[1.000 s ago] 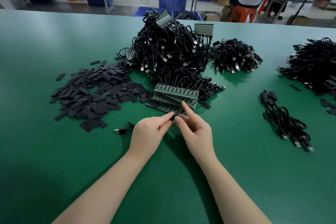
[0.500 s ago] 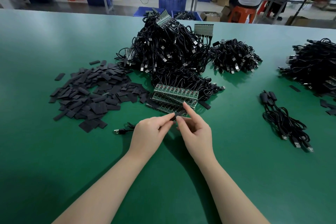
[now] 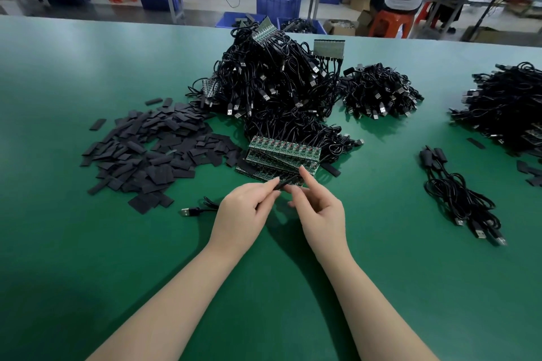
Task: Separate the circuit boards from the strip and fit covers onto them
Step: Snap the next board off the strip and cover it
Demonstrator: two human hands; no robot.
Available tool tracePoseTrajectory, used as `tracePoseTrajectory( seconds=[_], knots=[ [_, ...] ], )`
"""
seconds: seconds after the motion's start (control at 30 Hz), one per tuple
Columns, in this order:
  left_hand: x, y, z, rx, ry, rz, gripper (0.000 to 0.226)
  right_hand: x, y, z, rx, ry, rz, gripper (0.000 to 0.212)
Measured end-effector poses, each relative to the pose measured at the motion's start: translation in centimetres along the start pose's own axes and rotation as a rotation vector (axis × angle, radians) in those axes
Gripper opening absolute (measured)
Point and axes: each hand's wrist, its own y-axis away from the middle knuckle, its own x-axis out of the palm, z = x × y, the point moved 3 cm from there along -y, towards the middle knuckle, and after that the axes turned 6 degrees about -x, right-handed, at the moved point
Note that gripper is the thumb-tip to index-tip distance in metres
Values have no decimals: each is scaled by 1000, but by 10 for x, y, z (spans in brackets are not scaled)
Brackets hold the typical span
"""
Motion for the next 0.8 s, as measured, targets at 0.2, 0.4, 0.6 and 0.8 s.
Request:
tracePoseTrajectory(
  seconds=[0.2, 0.4, 0.6, 0.8],
  knots=[
    [0, 0, 1, 0, -11, 20, 29, 1, 0, 0, -14, 25, 39, 39],
    [0, 1, 2, 0, -8, 28, 29, -2, -2, 3, 0, -29, 34, 33],
    [2, 2, 1, 18, 3, 16, 28, 3, 0, -3, 36, 16, 57, 37],
    [0, 2, 0, -30, 37, 12, 43, -5, -6, -4, 37, -150, -33, 19]
  ],
)
